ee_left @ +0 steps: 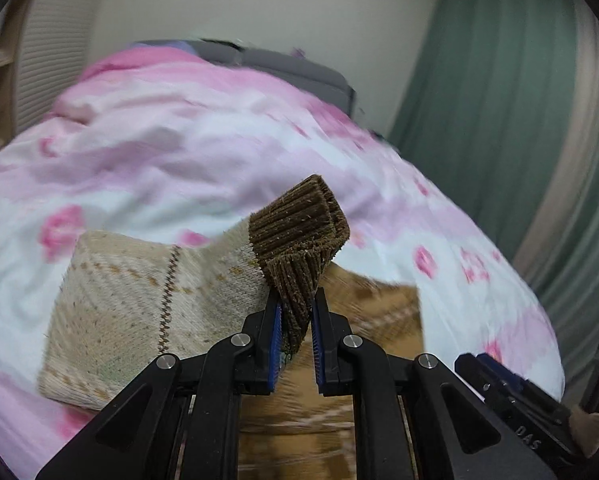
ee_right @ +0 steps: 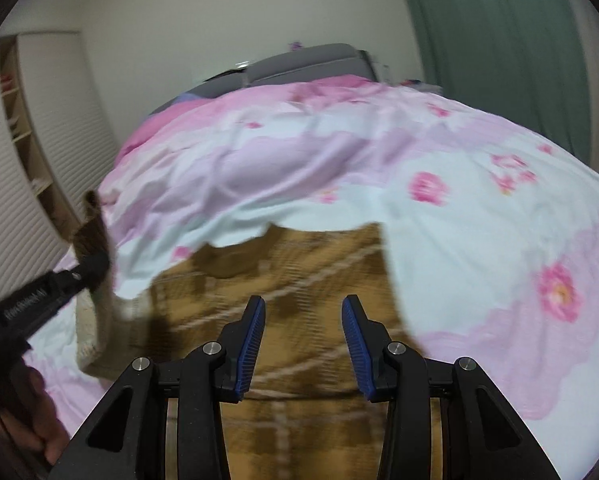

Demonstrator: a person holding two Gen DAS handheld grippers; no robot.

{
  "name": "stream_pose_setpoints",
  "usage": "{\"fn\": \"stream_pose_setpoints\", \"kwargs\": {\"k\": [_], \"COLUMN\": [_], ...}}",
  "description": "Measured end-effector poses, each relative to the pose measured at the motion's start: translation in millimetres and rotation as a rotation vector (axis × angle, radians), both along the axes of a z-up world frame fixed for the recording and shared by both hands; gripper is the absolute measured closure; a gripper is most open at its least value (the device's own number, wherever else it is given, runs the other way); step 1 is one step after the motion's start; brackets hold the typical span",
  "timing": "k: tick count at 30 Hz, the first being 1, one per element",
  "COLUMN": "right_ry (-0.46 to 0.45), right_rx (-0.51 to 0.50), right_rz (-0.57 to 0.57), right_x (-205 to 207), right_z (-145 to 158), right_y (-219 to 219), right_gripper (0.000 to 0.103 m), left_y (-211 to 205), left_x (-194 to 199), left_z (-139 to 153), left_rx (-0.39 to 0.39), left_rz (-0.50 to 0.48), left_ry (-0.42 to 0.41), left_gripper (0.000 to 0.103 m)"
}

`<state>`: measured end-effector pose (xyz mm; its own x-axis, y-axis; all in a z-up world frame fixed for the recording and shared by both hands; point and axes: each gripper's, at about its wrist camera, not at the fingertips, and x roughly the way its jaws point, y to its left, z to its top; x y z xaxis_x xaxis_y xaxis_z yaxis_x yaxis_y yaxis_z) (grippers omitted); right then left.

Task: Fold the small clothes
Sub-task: 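Lift the beige sleeve with the left gripper and fold it over the body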

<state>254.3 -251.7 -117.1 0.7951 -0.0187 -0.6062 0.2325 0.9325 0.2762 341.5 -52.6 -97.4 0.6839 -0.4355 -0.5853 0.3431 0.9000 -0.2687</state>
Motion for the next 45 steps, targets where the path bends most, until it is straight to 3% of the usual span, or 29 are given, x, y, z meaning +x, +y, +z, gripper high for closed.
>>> {"fn": "stream_pose_setpoints", "kwargs": {"k": [7, 14, 15, 17, 19, 20, 25, 30, 35, 39, 40, 41, 42, 45], "right_ry": [0.056, 0.103, 0.108, 0.112, 0.113, 0.11, 0.087, 0.075, 0.118, 0.18, 0.191, 0.189, 0.188, 0.165], "right_rx": [0.057, 0.099, 0.107, 0.119, 0.125, 0.126, 0.12, 0.081, 0.004, -0.025, -0.021, -0.012, -0.01, -0.023], "right_rz": [-0.073, -0.092, -0.087, -0.073, -0.053, -0.041, 0.002, 0.07, 0.128, 0.105, 0.104, 0.108, 0.107, 0.065], "right_x": [-17, -22, -21, -20, -18, -17, -10, 2, 37, 65, 70, 73, 73, 65], "right_z": [-34, -61, -64, -67, -66, -65, -53, -43, -47, -62, -65, -67, -67, -63], "right_y": [-60, -85, -86, -86, -83, -80, -64, -38, -6, 2, 2, 2, 1, -2], "right_gripper": [0.062, 0.062, 0.062, 0.062, 0.062, 0.062, 0.062, 0.062, 0.062, 0.062, 0.066, 0.086, 0.093, 0.093], "left_y": [-95, -129, -129, -128, -122, -118, -75, -20, 37, 57, 59, 61, 64, 66], "left_x": [-9, -11, -12, -15, -23, -26, -39, -43, -29, -18, -15, -14, -12, -13], "left_z": [-52, -84, -85, -85, -78, -75, -59, -61, -69, -73, -75, -76, -78, -79], "left_rx": [0.105, 0.177, 0.18, 0.179, 0.179, 0.182, 0.177, 0.21, 0.182, 0.209, 0.211, 0.209, 0.206, 0.201], "left_rz": [-0.105, -0.138, -0.139, -0.14, -0.124, -0.115, -0.07, 0.037, 0.162, 0.22, 0.23, 0.236, 0.243, 0.251], "left_ry": [0.057, 0.094, 0.097, 0.098, 0.073, 0.06, 0.059, 0.046, 0.091, 0.082, 0.086, 0.089, 0.094, 0.092], "left_gripper": [0.088, 0.087, 0.085, 0.069, 0.042, 0.039, 0.039, 0.038, 0.038, 0.038, 0.038, 0.038, 0.038, 0.038]}}
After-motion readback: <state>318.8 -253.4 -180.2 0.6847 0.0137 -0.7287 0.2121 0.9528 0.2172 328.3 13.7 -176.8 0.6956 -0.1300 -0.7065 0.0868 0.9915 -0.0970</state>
